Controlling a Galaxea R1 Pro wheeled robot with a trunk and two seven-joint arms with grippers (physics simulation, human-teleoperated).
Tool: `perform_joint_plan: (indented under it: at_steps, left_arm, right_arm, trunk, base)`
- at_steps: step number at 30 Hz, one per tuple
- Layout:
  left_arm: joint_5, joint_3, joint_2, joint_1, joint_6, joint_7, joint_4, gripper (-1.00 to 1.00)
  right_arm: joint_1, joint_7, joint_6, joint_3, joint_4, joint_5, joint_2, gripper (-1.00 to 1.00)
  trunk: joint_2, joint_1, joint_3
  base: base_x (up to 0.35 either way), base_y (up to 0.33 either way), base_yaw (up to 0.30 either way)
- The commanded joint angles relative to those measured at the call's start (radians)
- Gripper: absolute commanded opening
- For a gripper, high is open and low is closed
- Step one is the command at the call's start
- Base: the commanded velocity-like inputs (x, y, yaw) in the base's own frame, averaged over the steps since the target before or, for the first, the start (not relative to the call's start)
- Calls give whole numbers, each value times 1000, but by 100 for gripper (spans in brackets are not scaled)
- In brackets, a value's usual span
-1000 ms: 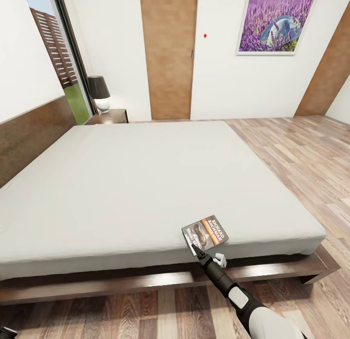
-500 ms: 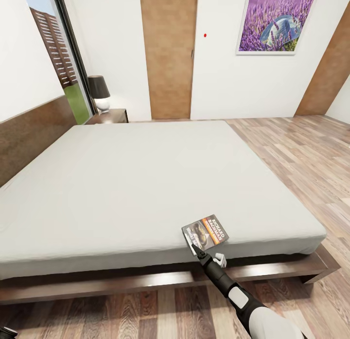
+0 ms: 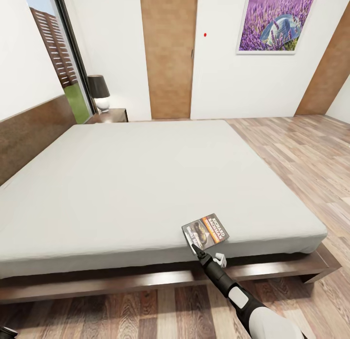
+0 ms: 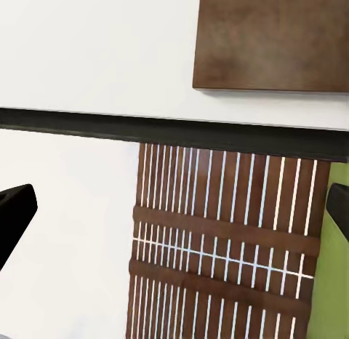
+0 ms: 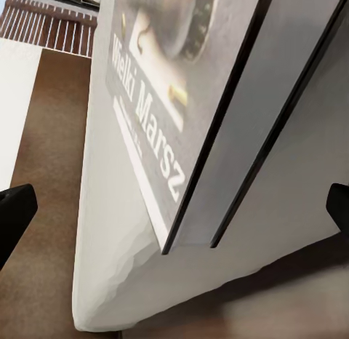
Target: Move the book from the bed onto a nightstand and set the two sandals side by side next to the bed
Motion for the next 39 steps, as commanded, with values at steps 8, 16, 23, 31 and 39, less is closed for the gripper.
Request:
perform_joint_plan:
  at_steps: [8, 16, 23, 31, 39]
  left_arm:
    - [11, -8, 2, -1, 11, 7, -1, 100]
    - [11, -8, 1, -1, 11, 7, -1, 100]
    - [11, -8, 1, -1, 11, 7, -1, 100]
    - [11, -8, 2, -1, 11, 7, -1, 100]
    - [11, -8, 2, -1, 11, 7, -1, 100]
  right_arm:
    - [0, 4, 9, -8, -3, 6, 1, 100]
    - [0, 4, 9, -9, -3, 6, 1, 100]
    - [0, 4, 9, -9, -3, 6, 1, 100]
    - [-1, 5, 8, -9, -3, 6, 2, 100]
    - [-3, 5, 7, -8, -3, 6, 4, 100]
  trunk:
    - [-28, 15, -13]
    - [-42, 23, -20]
    - [-42, 23, -20]
    - [-42, 23, -20]
    - [-42, 23, -20]
  base:
    - [0, 0, 0]
    - [0, 0, 0]
    - [0, 0, 0]
    - [0, 0, 0]
    - [0, 0, 0]
